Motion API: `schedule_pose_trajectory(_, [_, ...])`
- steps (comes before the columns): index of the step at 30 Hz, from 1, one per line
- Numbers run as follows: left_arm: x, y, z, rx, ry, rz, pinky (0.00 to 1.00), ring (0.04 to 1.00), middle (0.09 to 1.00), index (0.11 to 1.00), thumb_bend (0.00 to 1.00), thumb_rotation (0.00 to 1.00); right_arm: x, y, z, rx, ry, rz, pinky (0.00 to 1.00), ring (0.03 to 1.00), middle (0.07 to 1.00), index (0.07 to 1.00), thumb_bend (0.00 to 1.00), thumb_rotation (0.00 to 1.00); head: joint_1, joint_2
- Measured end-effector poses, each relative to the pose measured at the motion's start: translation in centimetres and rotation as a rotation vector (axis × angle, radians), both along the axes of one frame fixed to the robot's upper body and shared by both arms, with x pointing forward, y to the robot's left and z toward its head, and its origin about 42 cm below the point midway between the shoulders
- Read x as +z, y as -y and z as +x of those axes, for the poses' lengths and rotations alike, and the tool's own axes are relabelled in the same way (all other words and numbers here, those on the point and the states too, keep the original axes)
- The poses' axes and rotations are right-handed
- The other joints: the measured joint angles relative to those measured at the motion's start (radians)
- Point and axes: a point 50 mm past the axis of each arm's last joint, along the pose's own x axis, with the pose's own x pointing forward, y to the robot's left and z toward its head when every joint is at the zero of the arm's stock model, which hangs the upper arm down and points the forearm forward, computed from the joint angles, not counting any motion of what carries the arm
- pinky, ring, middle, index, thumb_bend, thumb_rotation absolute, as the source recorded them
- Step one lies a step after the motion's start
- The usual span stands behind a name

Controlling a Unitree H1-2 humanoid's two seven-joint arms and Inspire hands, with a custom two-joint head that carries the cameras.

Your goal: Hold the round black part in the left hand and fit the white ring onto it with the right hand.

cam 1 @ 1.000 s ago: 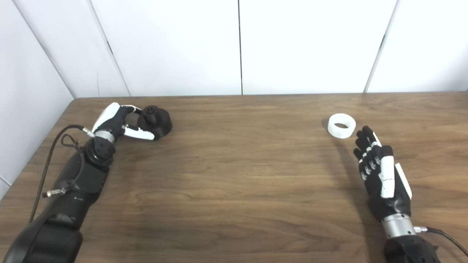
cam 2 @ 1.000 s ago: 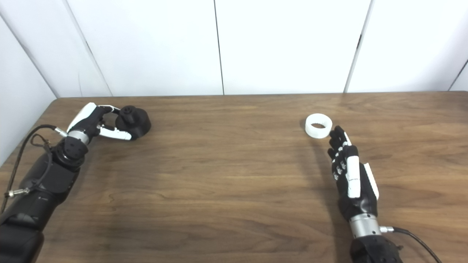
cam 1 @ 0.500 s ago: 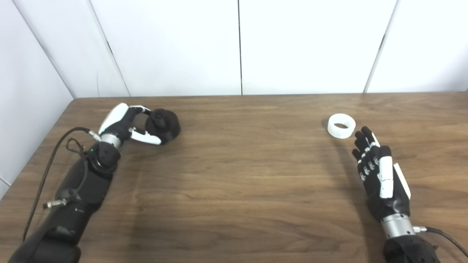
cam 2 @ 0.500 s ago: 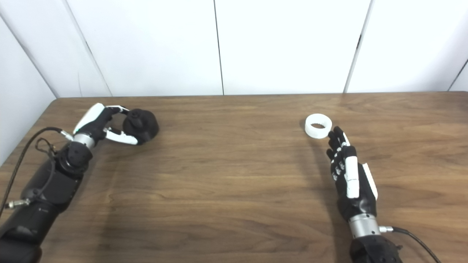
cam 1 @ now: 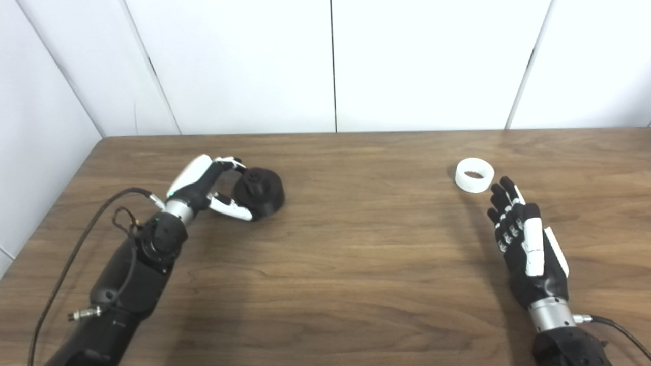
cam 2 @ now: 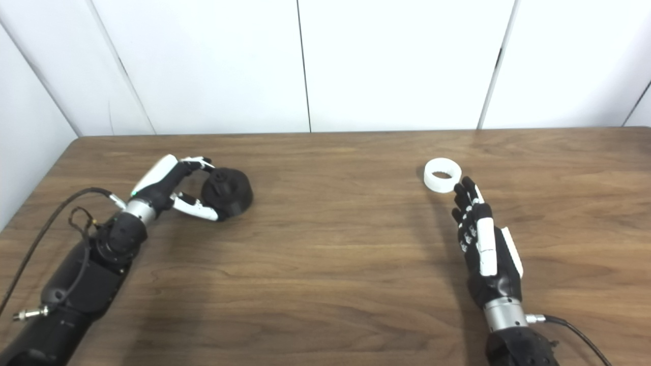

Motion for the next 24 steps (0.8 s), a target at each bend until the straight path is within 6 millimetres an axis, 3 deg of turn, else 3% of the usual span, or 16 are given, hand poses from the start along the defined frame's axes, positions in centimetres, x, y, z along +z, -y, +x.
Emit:
schedule_pose_trajectory(11, [0.0,4.6,-3.5,-0.13,0.007,-0.028,0.91,0.979,0.922,0.652,0.88,0.17,-0.1,0.0,0.1,-0.001,-0.02,-0.004,1.0,0.994,0.963,0.971,0.65,1.0,-0.006,0.005])
schedule_pose_trajectory(24, [-0.5,6.6,-6.9,-0.197,0.001,-0.06,0.91,0.981,0.922,0.638,0.88,0.15,-0.1,-0.1,0.1,-0.001,-0.023,-0.009,1.0,1.0,0.971,0.983,0.65,1.0,-0.015,0.015])
